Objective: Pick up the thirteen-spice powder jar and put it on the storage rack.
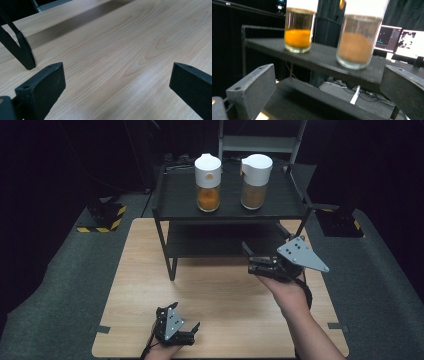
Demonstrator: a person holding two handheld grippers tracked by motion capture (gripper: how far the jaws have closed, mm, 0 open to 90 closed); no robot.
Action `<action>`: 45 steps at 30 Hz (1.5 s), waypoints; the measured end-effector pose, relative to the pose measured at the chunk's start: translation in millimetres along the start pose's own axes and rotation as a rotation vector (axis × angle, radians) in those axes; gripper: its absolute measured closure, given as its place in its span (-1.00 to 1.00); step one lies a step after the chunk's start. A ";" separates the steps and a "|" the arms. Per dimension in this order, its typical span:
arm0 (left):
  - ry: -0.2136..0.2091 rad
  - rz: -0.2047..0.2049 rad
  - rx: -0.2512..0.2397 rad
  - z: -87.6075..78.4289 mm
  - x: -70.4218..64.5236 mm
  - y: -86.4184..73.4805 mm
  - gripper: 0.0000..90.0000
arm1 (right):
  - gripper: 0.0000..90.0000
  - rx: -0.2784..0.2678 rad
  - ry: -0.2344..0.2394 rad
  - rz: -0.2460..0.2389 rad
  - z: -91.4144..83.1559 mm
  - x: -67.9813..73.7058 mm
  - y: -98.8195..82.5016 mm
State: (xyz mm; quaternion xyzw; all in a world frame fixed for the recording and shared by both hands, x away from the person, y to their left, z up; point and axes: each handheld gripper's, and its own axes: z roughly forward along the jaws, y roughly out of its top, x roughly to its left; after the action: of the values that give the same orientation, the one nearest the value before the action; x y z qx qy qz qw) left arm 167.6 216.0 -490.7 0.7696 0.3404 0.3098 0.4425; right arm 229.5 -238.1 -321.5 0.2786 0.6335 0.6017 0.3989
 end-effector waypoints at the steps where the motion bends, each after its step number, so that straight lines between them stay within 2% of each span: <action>1: 0.001 0.000 0.001 0.0 -0.2 0.1 -0.99 | -1.00 0.006 0.002 -0.005 -1.6 0.9 -3.4; 6: 0.002 0.002 0.000 -0.1 -0.6 0.0 -0.99 | -1.00 0.026 0.011 -0.027 -8.5 4.9 -18.3; 10: 0.002 0.007 -0.003 -0.2 -1.2 -0.4 -0.99 | -1.00 0.048 0.019 -0.027 -18.4 9.2 -37.8; 12: 0.001 0.006 -0.003 -0.3 -0.8 -0.6 -0.99 | -1.00 0.055 0.020 -0.030 -20.4 10.2 -41.5; 20: -0.005 -0.014 -0.010 -0.9 2.1 -2.1 -0.99 | -1.00 0.111 0.034 -0.021 -34.0 17.5 -76.7; 34: 0.001 0.000 -0.008 -1.5 -0.3 -1.9 -0.99 | -1.00 0.205 0.029 -0.024 -43.5 25.3 -119.4; 45: 0.002 0.021 -0.006 -1.3 -2.4 -1.5 -0.99 | -1.00 0.307 0.019 -0.019 -50.5 28.8 -154.4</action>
State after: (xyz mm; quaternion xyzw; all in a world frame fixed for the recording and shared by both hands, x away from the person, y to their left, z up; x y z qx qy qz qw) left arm 164.8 215.2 -491.9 0.7714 0.3319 0.3162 0.4413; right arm 191.5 -260.1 -480.5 0.3245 0.7245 0.4965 0.3512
